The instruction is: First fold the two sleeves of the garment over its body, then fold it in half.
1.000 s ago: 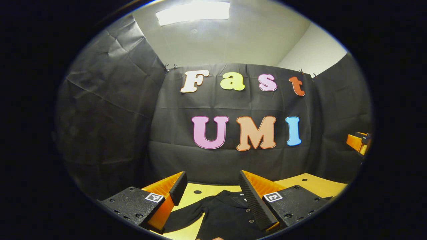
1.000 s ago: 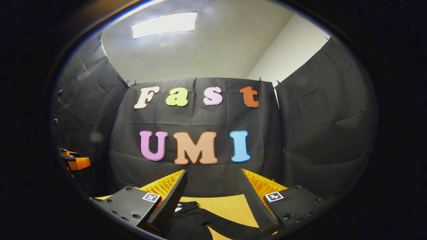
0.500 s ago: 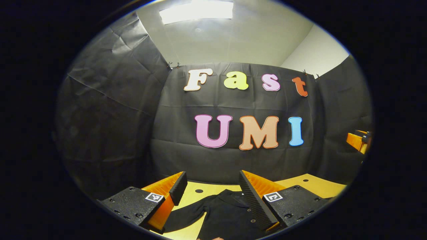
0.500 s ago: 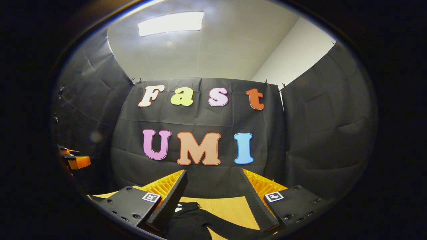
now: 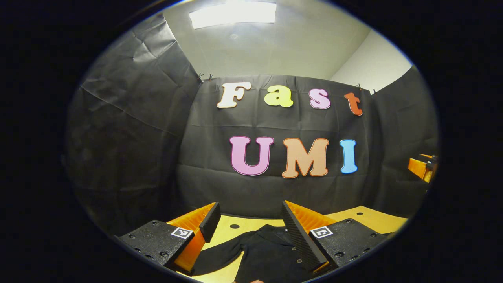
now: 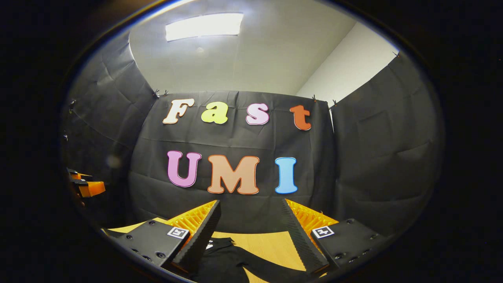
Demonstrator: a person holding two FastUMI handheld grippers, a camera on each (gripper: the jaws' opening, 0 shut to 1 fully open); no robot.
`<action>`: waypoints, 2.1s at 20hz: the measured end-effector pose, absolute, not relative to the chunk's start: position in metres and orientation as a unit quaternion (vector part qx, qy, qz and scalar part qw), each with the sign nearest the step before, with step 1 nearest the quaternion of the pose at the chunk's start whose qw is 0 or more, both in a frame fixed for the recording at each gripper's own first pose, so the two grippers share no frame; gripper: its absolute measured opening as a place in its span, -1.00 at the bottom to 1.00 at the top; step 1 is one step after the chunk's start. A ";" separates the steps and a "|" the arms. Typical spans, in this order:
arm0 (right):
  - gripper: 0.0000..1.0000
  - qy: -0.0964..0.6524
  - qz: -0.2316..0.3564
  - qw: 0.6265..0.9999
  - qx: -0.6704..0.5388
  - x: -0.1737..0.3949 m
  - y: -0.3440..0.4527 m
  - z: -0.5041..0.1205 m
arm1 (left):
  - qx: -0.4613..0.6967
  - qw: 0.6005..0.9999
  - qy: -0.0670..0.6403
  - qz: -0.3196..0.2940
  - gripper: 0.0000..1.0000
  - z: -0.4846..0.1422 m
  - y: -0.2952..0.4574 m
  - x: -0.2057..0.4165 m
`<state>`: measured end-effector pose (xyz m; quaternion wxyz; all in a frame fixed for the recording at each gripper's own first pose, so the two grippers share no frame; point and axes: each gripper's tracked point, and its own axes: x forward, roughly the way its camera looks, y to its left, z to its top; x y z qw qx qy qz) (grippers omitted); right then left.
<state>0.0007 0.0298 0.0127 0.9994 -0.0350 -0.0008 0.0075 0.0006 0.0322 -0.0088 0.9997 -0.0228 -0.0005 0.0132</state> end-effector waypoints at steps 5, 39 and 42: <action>0.99 0.000 0.003 0.999 -0.041 0.000 0.029 0.012 | -0.024 1.000 0.004 0.012 0.86 -0.012 0.033 0.001; 0.96 0.209 -0.109 0.968 -0.087 0.053 -0.146 -0.152 | -0.018 1.000 0.017 0.015 0.85 -0.008 -0.011 0.056; 0.96 0.268 -0.114 0.953 -0.076 0.048 -0.170 -0.206 | -0.006 1.000 0.016 0.013 0.84 -0.005 -0.026 0.061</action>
